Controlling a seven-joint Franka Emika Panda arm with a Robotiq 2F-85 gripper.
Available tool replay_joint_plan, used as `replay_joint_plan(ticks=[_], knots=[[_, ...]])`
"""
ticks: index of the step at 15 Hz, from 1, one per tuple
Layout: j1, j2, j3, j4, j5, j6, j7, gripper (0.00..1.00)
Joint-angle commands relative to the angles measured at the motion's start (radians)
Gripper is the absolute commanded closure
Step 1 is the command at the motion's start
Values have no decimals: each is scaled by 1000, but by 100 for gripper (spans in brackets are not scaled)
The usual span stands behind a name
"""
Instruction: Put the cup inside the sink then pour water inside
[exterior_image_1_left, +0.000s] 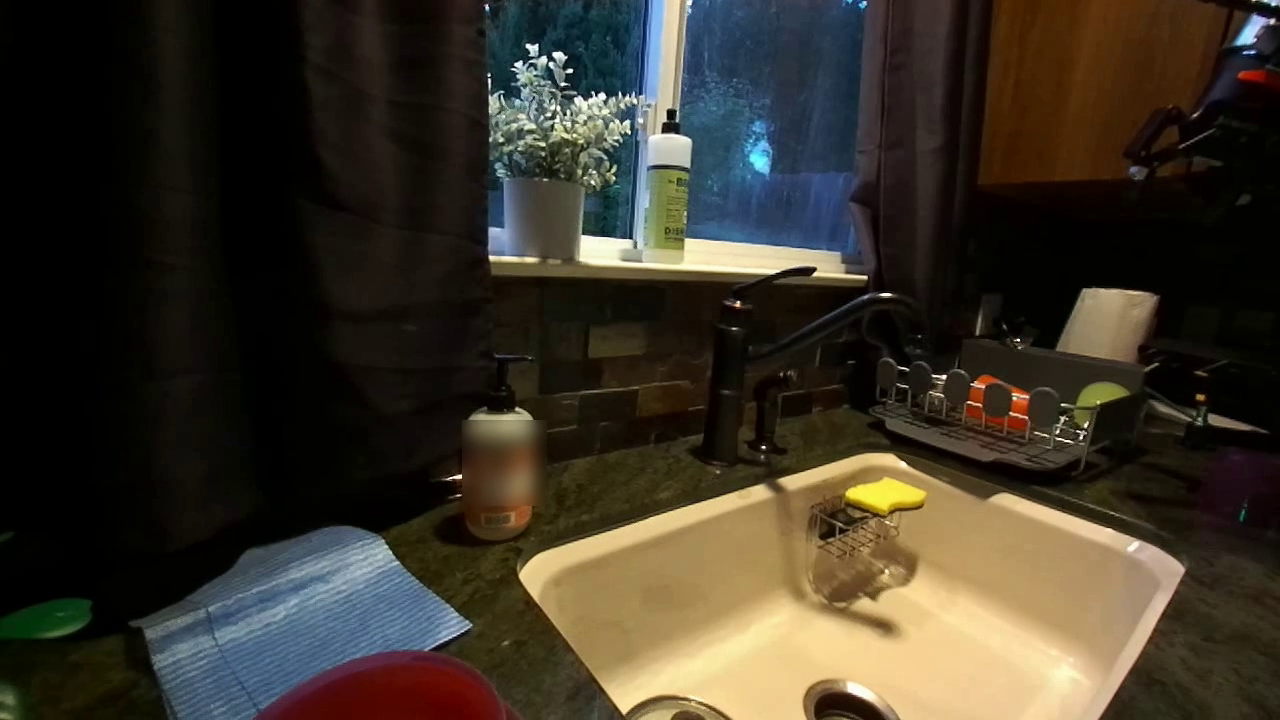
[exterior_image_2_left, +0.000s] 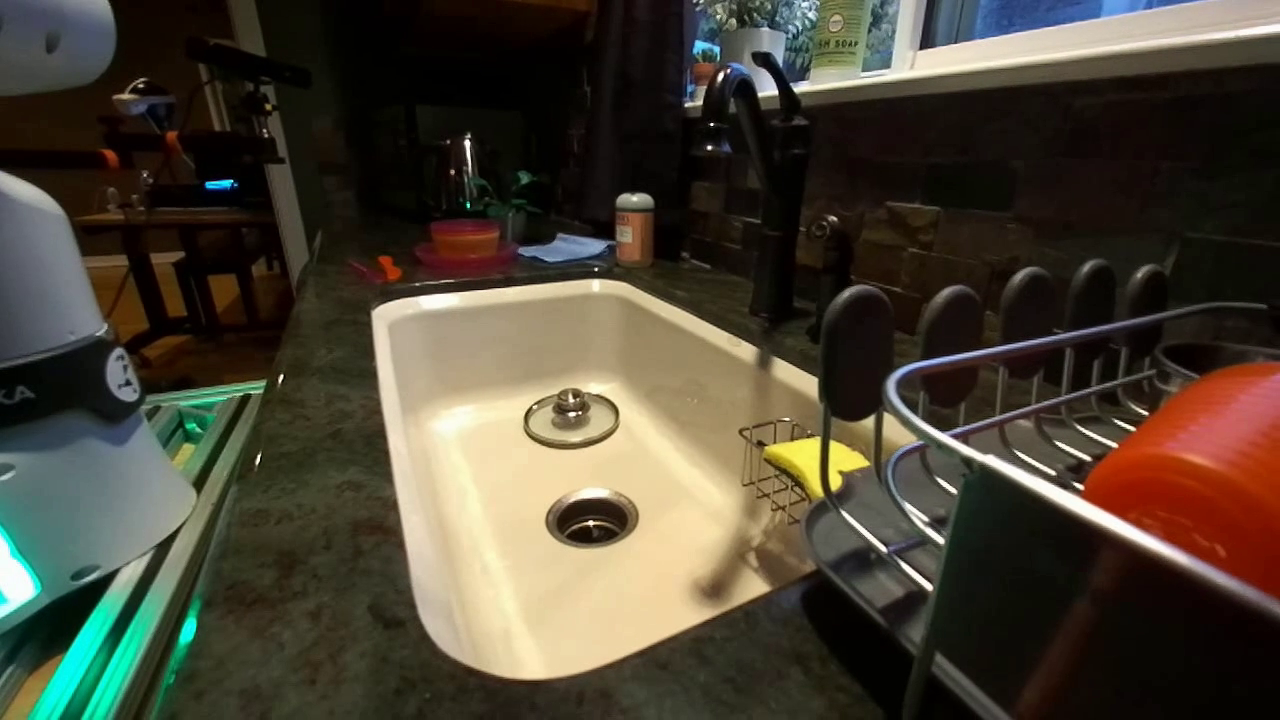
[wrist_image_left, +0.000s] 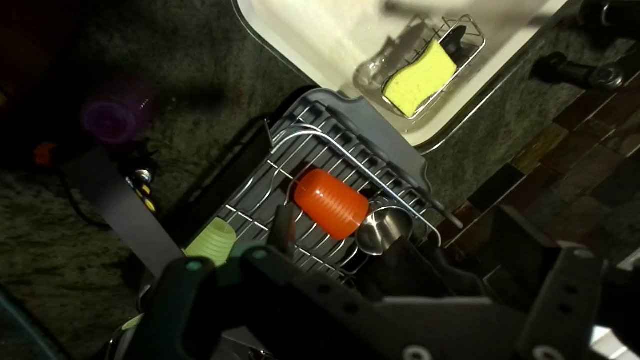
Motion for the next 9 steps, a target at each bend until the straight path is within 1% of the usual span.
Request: replay_joint_plan(ticks=[1, 3, 4, 6, 7, 8, 9], knots=[[-10, 3, 7, 2, 6, -2, -5, 0], [5, 87, -32, 86, 33, -50, -27, 0], [22, 146, -65, 143, 62, -66, -55, 0], [28, 262, -102, 259, 84, -101, -76, 0], [25, 317, -106, 316, 78, -137, -71, 0], [47, 370, -132, 368, 66, -160, -57, 0], [44, 426, -129, 423, 47, -201, -42, 0]])
